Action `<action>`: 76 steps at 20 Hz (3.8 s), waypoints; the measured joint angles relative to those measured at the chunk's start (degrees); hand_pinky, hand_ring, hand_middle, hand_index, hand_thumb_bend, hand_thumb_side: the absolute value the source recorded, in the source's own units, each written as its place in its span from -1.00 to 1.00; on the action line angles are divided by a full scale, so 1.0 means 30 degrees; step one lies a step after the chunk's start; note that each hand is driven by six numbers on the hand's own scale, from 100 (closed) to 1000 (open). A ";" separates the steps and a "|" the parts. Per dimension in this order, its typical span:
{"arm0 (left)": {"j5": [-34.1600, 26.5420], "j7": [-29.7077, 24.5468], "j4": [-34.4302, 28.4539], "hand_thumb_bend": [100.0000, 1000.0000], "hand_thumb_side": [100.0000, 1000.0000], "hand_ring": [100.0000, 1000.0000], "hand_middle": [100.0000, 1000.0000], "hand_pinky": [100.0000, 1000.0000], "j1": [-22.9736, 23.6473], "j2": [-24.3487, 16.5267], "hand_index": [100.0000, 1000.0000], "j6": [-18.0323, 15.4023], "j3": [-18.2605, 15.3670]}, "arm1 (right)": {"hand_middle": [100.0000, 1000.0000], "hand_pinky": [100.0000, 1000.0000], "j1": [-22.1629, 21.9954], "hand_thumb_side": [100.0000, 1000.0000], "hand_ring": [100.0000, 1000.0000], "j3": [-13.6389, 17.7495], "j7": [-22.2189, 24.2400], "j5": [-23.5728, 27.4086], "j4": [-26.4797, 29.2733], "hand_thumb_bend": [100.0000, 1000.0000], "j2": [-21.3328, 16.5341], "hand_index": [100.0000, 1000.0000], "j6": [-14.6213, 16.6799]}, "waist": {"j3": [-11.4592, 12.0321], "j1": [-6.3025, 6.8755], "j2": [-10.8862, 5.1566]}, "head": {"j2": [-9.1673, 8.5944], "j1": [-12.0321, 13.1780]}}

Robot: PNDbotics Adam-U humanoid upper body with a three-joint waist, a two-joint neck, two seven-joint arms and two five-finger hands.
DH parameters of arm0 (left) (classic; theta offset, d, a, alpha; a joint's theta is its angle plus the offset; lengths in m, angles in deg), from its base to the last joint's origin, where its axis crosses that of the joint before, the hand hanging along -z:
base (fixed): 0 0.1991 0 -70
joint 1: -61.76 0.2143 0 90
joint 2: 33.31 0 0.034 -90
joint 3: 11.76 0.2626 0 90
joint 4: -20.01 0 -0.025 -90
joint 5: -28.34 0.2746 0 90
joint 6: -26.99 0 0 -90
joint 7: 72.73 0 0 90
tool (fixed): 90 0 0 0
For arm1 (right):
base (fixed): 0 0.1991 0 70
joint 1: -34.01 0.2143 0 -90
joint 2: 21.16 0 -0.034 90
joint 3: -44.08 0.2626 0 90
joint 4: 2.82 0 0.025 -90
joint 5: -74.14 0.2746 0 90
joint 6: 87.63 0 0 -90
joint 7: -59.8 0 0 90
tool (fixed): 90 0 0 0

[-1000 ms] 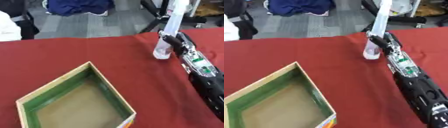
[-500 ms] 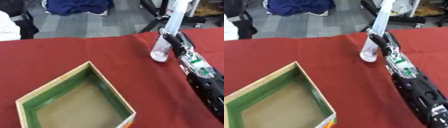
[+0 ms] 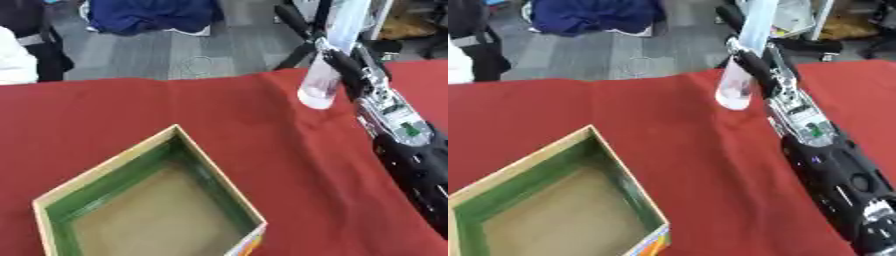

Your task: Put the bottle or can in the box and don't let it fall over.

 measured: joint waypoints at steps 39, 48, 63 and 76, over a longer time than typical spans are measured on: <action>-0.0129 0.1803 -0.0002 -0.95 0.66 0.87 0.53 0.38 0.1356 -0.0020 0.39 0.0996 -0.1013 | -1.00 0.75 -0.2423 -0.30 -0.03 -0.5609 0.0444 -0.3981 1.2269 -1.00 0.6754 -0.93 -0.4378 | -0.0540 -0.0468 -0.1641 | 0.1726 0.0375; -0.0130 0.2465 -0.0002 -0.96 0.65 0.87 0.53 0.39 0.1401 -0.0017 0.39 0.0953 -0.1595 | -1.00 0.65 -0.2764 -0.21 -0.09 -0.7026 -0.0045 -0.4062 1.1432 -1.00 0.7680 -0.92 -0.4154 | -0.0154 -0.0576 -0.1447 | 0.1856 0.0122; -0.0130 0.2827 -0.0002 -0.96 0.65 0.87 0.53 0.39 0.1313 -0.0001 0.39 0.0700 -0.1886 | -0.84 0.58 -0.3682 -0.19 0.02 -0.8920 -0.1128 -0.4157 0.6857 -1.00 0.8667 -0.85 -0.1280 | 0.0376 -0.0523 -0.0934 | 0.2120 -0.0098; -0.0123 0.2836 -0.0002 -0.96 0.65 0.87 0.53 0.39 0.1301 0.0009 0.39 0.0680 -0.1889 | 0.18 0.92 -0.4145 -0.40 0.81 -0.9027 -0.0024 -0.6924 0.5468 -1.00 0.8845 0.69 0.0638 | 0.0335 -0.0530 -0.1149 | 0.2878 0.0533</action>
